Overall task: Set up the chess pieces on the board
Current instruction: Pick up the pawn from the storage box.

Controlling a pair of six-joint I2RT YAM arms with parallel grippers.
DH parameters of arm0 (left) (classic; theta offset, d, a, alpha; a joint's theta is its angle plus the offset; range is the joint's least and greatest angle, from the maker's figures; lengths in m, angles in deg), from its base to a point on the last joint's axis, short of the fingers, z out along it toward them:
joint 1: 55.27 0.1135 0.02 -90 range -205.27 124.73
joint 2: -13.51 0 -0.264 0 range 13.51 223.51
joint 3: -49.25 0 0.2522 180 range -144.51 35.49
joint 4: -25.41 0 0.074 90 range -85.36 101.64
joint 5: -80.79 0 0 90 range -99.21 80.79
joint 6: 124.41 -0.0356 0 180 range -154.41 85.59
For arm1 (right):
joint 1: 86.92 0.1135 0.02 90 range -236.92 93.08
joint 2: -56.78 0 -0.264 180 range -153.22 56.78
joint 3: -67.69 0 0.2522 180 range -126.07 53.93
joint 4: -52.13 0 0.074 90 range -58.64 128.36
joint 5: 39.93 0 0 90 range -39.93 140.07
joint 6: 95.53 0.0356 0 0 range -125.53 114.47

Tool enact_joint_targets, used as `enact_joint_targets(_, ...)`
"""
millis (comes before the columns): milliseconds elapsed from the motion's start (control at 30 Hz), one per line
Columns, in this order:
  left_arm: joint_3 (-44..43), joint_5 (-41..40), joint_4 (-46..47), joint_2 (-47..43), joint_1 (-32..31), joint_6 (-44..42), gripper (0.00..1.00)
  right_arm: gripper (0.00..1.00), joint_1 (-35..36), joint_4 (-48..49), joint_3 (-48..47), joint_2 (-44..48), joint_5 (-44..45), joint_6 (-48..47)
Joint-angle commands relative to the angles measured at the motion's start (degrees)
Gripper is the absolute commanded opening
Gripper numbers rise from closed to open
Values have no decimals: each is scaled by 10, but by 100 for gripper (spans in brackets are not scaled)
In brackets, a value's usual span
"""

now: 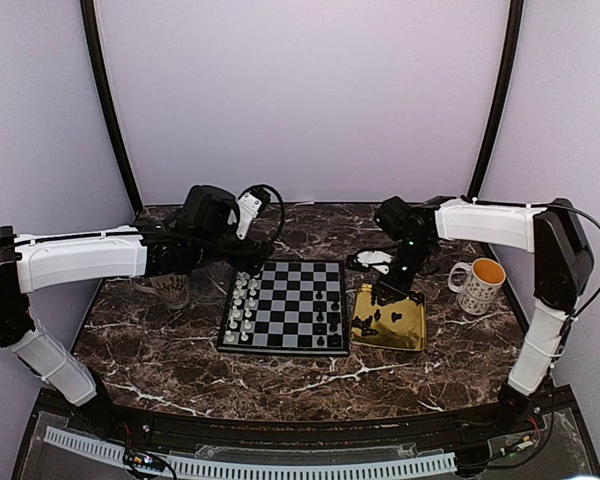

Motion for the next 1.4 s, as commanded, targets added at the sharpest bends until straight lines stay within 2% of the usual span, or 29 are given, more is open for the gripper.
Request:
enact_joint_targets(0, -18, 2, -5, -9, -1, -2, 90, 21, -7, 28, 29, 8, 21, 5)
enact_joint_targets(500, -18, 6, -8, -5, -1, -3, 90, 23, -7, 35, 5, -59, 16, 8)
enact_joint_targets(700, -18, 8, -8, -6, -1, -4, 90, 17, -7, 34, -2, -72, 3, 8)
enact_joint_targets(900, -18, 8, -8, -7, -1, -4, 90, 6, -7, 23, -15, -79, -7, 8)
enact_joint_targets(1100, -19, 12, -9, -6, -1, -4, 90, 4, -7, 5, -33, -61, -3, 7)
enact_joint_targets(1367, -20, 14, -10, -6, -1, -2, 90, 4, -7, -10, -117, -71, 11, 2)
